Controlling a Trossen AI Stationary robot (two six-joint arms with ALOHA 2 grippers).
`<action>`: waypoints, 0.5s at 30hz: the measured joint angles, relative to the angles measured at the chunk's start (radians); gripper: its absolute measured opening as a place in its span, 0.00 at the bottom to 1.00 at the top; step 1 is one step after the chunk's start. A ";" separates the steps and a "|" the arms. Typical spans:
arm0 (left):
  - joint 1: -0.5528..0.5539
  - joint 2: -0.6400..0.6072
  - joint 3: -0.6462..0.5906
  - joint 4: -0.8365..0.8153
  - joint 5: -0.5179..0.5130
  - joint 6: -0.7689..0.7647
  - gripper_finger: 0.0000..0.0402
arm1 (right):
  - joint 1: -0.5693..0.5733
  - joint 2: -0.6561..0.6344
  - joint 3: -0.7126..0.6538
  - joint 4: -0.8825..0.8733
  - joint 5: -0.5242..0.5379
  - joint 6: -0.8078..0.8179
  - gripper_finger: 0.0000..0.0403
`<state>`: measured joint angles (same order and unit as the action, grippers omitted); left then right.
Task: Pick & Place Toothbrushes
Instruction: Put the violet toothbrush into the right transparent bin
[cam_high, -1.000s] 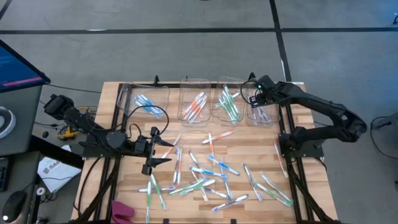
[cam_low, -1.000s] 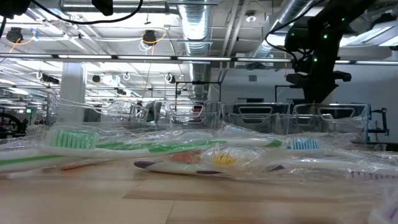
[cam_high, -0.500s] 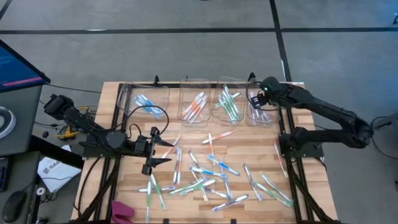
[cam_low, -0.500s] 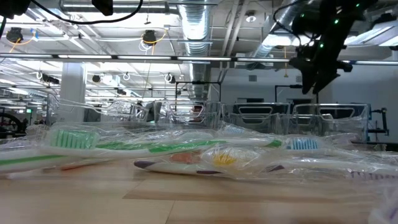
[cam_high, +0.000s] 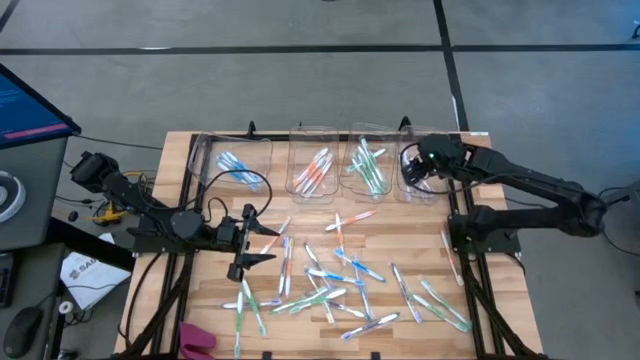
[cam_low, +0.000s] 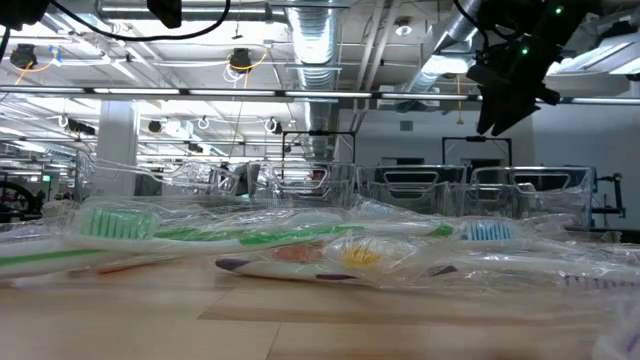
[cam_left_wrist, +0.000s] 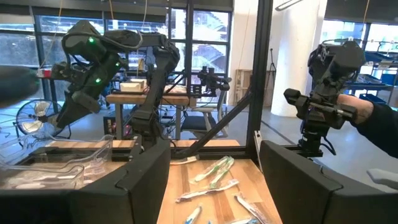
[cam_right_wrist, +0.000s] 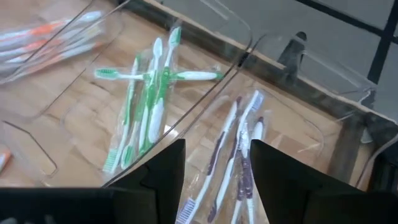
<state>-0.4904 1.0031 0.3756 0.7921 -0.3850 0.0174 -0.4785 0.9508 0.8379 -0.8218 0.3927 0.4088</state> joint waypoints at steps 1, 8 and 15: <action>0.000 0.000 0.000 0.000 0.000 0.000 0.60 | 0.003 0.004 0.000 -0.001 0.000 0.000 0.43; 0.000 0.000 0.000 0.000 0.000 0.000 0.60 | 0.021 0.019 0.000 0.000 0.000 0.001 0.43; 0.000 0.000 0.000 -0.002 0.000 0.005 0.60 | 0.021 0.016 0.000 -0.012 0.000 0.003 0.43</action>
<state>-0.4904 1.0031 0.3756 0.7898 -0.3851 0.0219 -0.4572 0.9668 0.8383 -0.8340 0.3927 0.4114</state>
